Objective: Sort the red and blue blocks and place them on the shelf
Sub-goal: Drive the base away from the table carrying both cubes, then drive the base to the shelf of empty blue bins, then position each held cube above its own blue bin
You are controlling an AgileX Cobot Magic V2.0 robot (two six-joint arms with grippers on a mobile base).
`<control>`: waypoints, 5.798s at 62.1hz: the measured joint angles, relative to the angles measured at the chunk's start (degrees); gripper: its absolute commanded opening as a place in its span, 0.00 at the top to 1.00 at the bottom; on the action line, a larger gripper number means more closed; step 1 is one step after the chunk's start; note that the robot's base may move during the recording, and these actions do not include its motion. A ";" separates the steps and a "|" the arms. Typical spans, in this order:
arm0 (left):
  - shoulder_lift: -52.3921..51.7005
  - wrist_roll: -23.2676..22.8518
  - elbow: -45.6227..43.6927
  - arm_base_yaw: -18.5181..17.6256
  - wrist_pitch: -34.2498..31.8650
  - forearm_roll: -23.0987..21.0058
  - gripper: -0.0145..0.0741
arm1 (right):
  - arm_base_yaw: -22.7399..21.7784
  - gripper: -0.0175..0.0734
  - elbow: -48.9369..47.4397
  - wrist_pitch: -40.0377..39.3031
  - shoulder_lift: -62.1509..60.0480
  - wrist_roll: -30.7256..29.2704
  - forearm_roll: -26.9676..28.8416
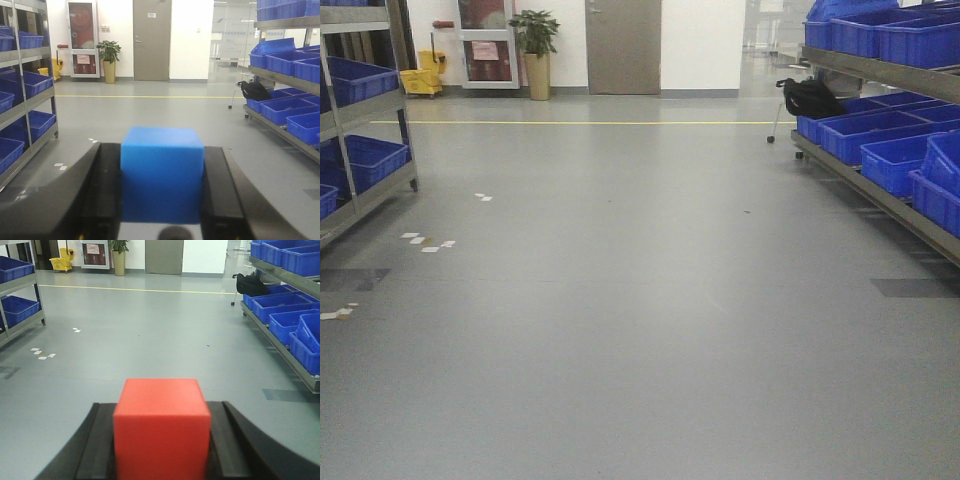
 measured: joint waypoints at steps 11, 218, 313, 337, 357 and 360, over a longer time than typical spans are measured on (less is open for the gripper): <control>0.00 0.00 0.00 0.00 0.00 0.00 0.70 | 0.02 0.75 0.00 0.00 0.00 0.00 0.00; 0.00 0.00 0.00 0.00 0.00 0.00 0.70 | 0.02 0.75 0.00 0.00 0.00 0.00 0.00; 0.00 0.00 0.00 0.00 0.00 0.00 0.70 | 0.02 0.75 0.00 0.00 0.00 0.00 0.00; 0.00 0.00 0.00 0.00 0.00 0.00 0.70 | 0.02 0.75 0.00 0.00 0.00 0.00 0.00; 0.00 0.00 0.00 0.00 0.00 0.00 0.70 | 0.02 0.75 0.00 0.00 0.00 0.00 0.00; 0.00 0.00 0.00 0.00 0.00 0.00 0.70 | 0.02 0.75 0.00 0.00 0.00 0.00 0.00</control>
